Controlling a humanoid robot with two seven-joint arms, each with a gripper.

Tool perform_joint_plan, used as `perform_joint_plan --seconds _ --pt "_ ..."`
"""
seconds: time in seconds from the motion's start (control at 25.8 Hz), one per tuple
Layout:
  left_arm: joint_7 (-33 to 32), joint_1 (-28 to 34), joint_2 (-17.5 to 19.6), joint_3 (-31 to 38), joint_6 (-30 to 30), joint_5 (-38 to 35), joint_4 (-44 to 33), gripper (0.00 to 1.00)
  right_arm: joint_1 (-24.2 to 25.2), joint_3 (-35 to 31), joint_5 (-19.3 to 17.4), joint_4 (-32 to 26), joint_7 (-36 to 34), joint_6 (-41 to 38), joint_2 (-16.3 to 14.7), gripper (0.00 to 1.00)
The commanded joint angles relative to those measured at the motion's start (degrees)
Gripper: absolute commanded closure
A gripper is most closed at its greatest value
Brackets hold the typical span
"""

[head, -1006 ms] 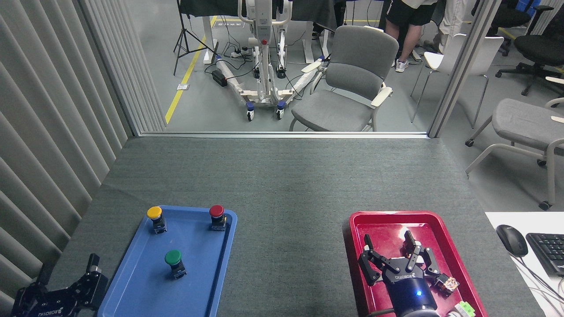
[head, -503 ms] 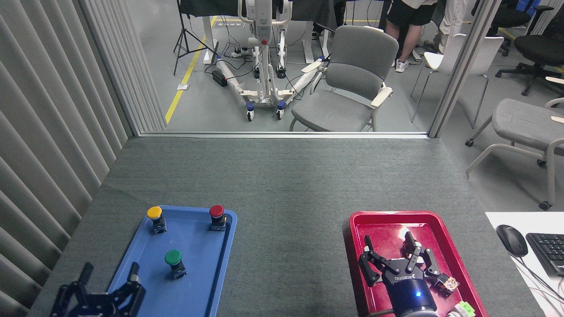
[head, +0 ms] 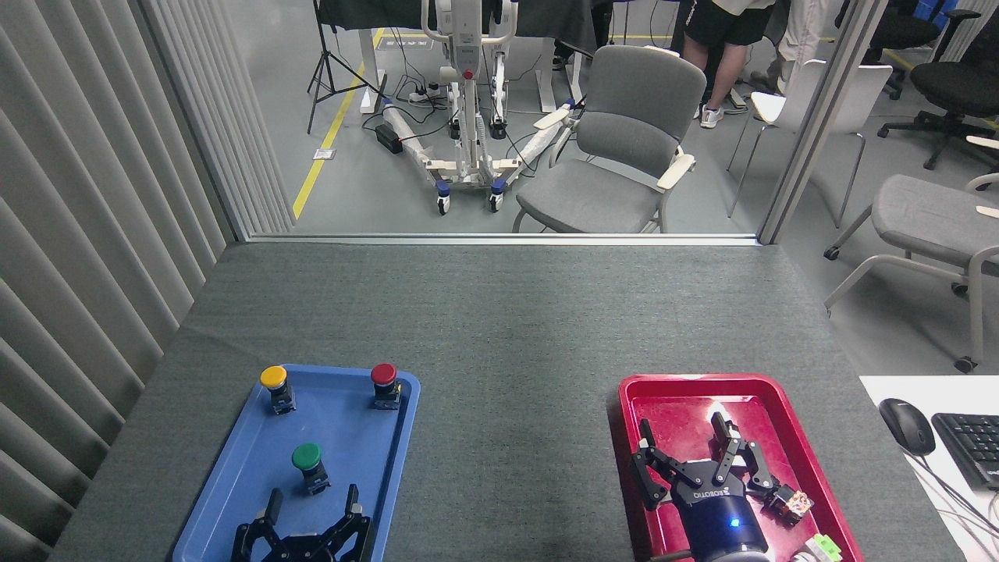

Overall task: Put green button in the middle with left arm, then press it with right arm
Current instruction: 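Close the left hand around the green button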

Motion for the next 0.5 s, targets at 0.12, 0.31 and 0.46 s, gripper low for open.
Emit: perform_joint_plan --seconds 0.12,0.31,0.46 --pt "0.0 -7.4 -0.4 0.2 1.0 0.0 10.4 0.01 0.0 0.1 0.0 0.1 0.2 0.2 0.1 0.0" --pt "0.7 -10.0 -0.5 0.2 1.1 -0.3 15.0 0.01 -0.2 0.1 0.0 0.1 0.2 0.2 0.0 0.0" --pt "0.9 -13.1 -0.2 0.2 1.2 0.1 20.4 0.02 -0.1 0.1 0.0 0.1 0.2 0.2 -0.1 0.0"
